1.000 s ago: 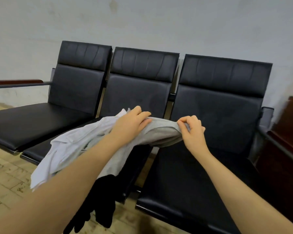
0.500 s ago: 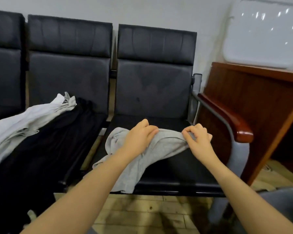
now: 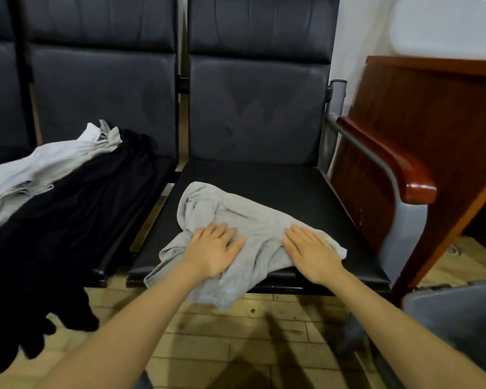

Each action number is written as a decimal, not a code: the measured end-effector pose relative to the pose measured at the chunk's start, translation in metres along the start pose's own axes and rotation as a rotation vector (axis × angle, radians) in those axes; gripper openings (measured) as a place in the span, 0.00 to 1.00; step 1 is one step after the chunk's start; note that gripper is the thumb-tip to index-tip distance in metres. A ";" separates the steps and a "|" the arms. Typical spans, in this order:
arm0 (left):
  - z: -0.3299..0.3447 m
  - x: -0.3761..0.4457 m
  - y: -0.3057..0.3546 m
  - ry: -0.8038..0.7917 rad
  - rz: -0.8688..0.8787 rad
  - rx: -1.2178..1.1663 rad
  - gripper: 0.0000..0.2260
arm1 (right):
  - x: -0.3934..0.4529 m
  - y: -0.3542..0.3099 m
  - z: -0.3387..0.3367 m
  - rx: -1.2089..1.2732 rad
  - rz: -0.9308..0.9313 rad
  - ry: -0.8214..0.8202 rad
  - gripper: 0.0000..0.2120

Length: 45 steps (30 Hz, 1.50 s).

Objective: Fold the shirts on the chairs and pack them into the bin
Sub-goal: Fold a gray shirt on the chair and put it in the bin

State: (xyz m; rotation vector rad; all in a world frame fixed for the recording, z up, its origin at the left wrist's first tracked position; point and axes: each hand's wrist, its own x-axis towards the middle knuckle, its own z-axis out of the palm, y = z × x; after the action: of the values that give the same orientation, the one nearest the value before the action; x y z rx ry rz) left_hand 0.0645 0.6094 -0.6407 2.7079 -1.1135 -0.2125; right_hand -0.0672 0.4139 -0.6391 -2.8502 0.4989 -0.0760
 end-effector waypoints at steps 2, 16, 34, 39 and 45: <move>0.000 0.005 -0.002 0.001 -0.012 -0.007 0.26 | 0.013 0.006 0.002 -0.049 0.026 -0.043 0.24; -0.004 0.077 -0.023 0.229 -0.040 -0.265 0.19 | 0.092 0.016 0.003 0.188 0.018 0.133 0.19; -0.021 0.021 -0.062 0.308 -0.010 -0.236 0.13 | 0.072 -0.066 0.004 0.672 -0.206 0.320 0.14; -0.024 0.019 -0.046 0.333 0.058 -0.410 0.12 | 0.049 -0.053 -0.027 0.965 -0.234 0.294 0.07; -0.017 0.015 -0.035 0.290 0.149 -0.511 0.11 | 0.029 -0.016 -0.026 0.565 -0.271 0.342 0.09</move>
State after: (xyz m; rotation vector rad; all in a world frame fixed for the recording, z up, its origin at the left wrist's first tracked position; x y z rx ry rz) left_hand 0.1021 0.6257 -0.6336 2.1179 -1.0045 -0.0641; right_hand -0.0373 0.4131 -0.6098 -2.3265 0.1136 -0.6512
